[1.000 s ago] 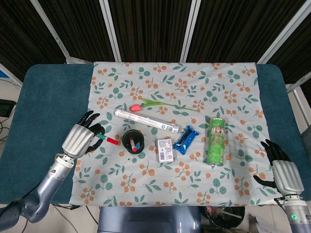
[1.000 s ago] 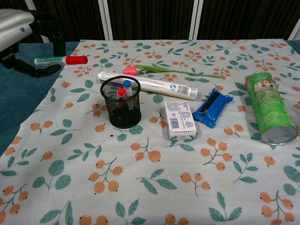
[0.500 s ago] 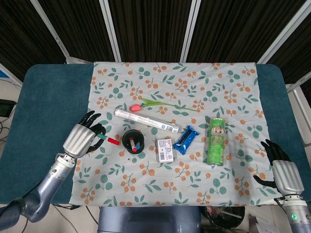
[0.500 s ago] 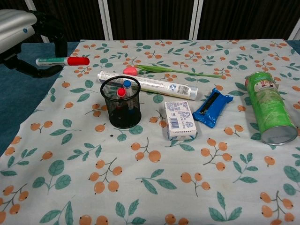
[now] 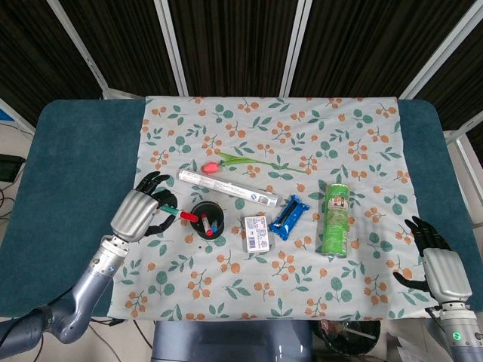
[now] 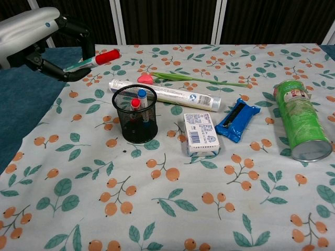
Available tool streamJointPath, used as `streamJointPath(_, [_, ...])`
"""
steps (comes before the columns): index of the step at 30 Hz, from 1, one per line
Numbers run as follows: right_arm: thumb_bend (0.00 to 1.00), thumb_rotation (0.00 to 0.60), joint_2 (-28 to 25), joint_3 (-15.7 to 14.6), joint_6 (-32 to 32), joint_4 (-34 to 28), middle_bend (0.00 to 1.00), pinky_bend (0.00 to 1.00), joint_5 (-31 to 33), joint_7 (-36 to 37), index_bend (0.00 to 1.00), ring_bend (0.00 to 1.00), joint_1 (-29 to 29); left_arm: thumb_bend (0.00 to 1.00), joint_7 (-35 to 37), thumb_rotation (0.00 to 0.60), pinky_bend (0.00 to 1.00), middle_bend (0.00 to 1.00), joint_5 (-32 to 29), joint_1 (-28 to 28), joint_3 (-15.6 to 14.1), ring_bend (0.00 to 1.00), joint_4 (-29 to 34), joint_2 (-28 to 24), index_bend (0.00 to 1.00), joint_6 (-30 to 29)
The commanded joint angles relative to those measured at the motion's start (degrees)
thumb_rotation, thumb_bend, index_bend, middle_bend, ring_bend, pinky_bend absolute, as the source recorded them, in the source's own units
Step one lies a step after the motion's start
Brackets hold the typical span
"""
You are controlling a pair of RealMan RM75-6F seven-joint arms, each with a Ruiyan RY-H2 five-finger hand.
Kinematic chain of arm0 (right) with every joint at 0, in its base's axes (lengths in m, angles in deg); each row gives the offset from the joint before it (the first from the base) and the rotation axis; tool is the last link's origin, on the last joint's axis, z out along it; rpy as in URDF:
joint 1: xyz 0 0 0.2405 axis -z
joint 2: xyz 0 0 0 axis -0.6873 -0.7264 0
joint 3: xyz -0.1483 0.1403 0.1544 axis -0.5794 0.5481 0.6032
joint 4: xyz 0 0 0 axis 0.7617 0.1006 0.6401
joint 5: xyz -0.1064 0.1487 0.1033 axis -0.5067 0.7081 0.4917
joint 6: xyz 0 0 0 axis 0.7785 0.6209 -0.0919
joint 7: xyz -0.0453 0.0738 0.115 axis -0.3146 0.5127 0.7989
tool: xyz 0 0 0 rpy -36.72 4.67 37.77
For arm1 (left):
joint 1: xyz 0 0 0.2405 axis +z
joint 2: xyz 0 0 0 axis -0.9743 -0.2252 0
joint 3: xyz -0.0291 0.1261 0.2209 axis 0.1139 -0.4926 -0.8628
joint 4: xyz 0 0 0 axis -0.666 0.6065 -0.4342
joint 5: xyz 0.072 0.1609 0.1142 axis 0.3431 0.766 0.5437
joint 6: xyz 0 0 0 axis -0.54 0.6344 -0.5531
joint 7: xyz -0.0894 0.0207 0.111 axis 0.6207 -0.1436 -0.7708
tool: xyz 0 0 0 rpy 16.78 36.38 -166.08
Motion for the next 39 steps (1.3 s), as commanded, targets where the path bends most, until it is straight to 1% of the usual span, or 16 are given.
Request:
streamJointPath(1, [0.22, 0.600, -0.07, 0.05, -0.26, -0.05, 0.00, 0.18, 0.21, 0.20, 0.04, 0.00, -0.09, 0.36, 5.41, 0.600, 0.14, 0.51, -2.83, -1.51, 1.83, 0.14, 2.64, 1.79, 0.54, 2.74])
streamJointPath(5, [0.22, 0.600, -0.13, 0.14, -0.53, -0.21, 0.00, 0.18, 0.54, 0.44, 0.04, 0.00, -0.17, 0.35, 10.99, 0.600, 0.14, 0.51, -5.57, -3.11, 3.29, 0.14, 3.24, 3.20, 0.54, 6.15])
streamJointPath(8, [0.22, 0.600, -0.17, 0.19, -0.66, -0.27, 0.00, 0.18, 0.67, 0.47, 0.04, 0.00, -0.23, 0.35, 13.24, 0.600, 0.14, 0.51, -6.85, -4.16, 3.89, 0.14, 2.79, 4.10, 0.54, 8.18])
streamJointPath(14, [0.22, 0.600, -0.25, 0.21, -0.99, -0.41, 0.00, 0.18, 1.00, 0.78, 0.04, 0.00, -0.27, 0.35, 19.25, 0.600, 0.14, 0.51, -7.90, -5.89, 5.37, 0.14, 0.20, 6.64, 0.54, 10.14])
streamJointPath(21, [0.22, 0.600, -0.37, 0.26, -1.25, -0.70, 0.00, 0.18, 1.35, 0.84, 0.04, 0.00, -0.31, 0.34, 22.52, 0.600, 0.14, 0.50, -8.69, -7.63, 6.46, 0.14, -3.73, 8.48, 0.54, 11.88])
streamJointPath(27, [0.22, 0.600, -0.48, 0.30, -1.78, -1.12, 0.00, 0.18, 2.06, 0.67, 0.04, 0.00, -0.39, 0.34, 25.76, 0.600, 0.14, 0.50, -9.89, -9.23, 6.81, 0.14, -7.48, 10.17, 0.54, 14.68])
streamJointPath(30, [0.22, 0.600, -0.55, 0.42, -1.88, -1.31, 0.00, 0.18, 2.47, 0.49, 0.04, 0.00, -0.40, 0.34, 27.26, 0.600, 0.14, 0.50, -9.67, -9.95, 6.34, 0.14, -9.41, 11.32, 0.54, 15.75])
streamJointPath(37, [0.22, 0.600, -0.47, 0.47, -1.82, -1.41, 0.00, 0.18, 2.58, 0.30, 0.04, 0.00, -0.39, 0.34, 29.83, 0.600, 0.14, 0.50, -8.67, -10.32, 5.50, 0.14, -12.19, 12.62, 0.54, 15.83])
streamJointPath(39, [0.22, 0.600, -0.50, 0.44, -1.89, -1.59, 0.00, 0.18, 2.61, 0.42, 0.05, 0.00, -0.38, 0.34, 30.68, 0.600, 0.14, 0.48, -8.61, -10.24, 5.31, 0.14, -12.91, 12.73, 0.53, 15.84])
